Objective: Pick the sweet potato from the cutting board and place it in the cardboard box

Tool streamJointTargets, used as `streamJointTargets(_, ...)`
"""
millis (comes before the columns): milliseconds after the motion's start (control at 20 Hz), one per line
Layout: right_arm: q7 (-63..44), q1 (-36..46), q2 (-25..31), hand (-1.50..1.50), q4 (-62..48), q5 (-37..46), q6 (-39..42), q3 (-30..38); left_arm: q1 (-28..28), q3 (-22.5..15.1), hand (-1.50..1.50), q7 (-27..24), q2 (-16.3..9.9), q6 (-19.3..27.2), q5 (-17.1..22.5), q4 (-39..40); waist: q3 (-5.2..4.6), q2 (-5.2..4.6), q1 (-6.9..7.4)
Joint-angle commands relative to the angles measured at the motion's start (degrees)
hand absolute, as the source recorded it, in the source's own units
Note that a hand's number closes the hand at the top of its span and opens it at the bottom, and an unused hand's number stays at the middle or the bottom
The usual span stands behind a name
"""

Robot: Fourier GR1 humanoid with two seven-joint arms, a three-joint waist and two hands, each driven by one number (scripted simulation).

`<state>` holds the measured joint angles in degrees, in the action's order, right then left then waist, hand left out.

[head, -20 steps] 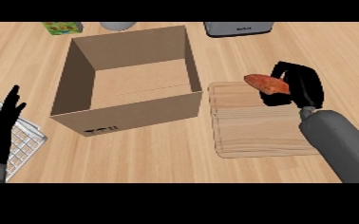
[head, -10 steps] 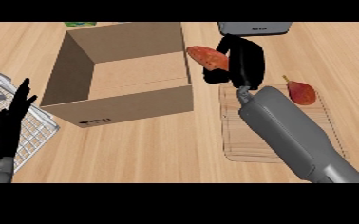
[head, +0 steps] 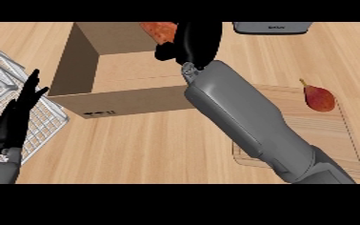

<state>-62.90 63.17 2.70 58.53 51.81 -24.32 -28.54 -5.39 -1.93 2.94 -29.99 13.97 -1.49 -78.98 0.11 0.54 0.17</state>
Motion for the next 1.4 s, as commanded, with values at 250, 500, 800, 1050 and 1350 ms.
streamJointTargets(250, -4.68, 9.56, -2.64, 1.50, -16.98, -2.66, -5.64, 6.09, -1.45, -0.71, 0.00, -1.51, 2.12, 0.04, -2.14, 4.73, -0.23, -1.39, 2.59)
streamJointTargets(500, -2.11, 11.24, -2.67, 1.50, -28.79, -1.86, -10.48, 9.76, -2.71, -1.68, 0.00, 1.71, 2.71, 0.27, -2.86, 1.98, -0.19, -1.87, 3.75)
streamJointTargets(800, 0.98, 7.68, -2.68, -1.50, -31.38, -9.59, -17.87, 13.77, -3.82, -1.55, 0.00, 1.19, 2.97, -0.75, -2.64, 2.49, -0.14, -2.10, 4.92)
streamJointTargets(1050, 9.82, 7.49, -2.68, -1.50, -34.70, -13.00, -22.67, 14.54, -4.89, -1.01, 0.00, -0.70, 2.63, -2.62, -2.34, 4.97, -0.18, -2.48, 5.46)
streamJointTargets(1350, 13.71, 9.35, -2.68, -1.50, -34.29, -11.31, -32.65, 13.96, -4.36, -0.20, 0.00, 0.94, 2.22, -2.29, -2.68, 3.98, -0.14, -1.89, 4.63)
